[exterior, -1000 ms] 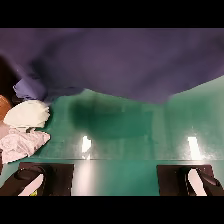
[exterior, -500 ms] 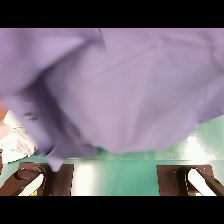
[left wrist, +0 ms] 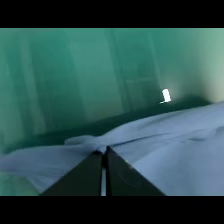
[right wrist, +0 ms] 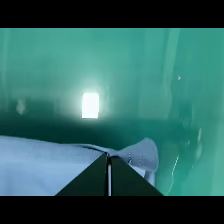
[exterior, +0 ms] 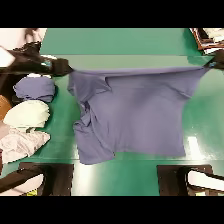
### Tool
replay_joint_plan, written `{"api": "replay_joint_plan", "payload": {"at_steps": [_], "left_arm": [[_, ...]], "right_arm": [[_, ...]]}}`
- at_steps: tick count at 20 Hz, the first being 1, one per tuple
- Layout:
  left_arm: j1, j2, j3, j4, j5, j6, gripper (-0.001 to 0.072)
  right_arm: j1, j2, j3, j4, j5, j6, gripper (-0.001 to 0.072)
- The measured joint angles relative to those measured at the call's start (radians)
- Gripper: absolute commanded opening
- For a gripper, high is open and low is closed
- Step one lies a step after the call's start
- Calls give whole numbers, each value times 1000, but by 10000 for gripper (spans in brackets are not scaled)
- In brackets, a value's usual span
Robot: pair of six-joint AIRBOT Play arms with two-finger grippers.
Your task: Fold the shirts.
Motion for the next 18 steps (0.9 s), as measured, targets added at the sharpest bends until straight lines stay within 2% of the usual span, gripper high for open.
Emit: {"api": "replay_joint_plan", "payload": {"at_steps": [5,10,13,18], "left_arm": [[0,-275,135,-11,134,19,29],[1,-399,277,-6,170,64,29],[1,-420,303,17,60,106,29],[2,-431,270,74,-126,132,30]], "right_arm": [[39,-201,73,-28,-152,5,12],[46,-305,153,-37,-190,7,12],[46,-311,125,-42,-171,-4,12],[47,-278,-44,-44,-159,-23,12]]}}
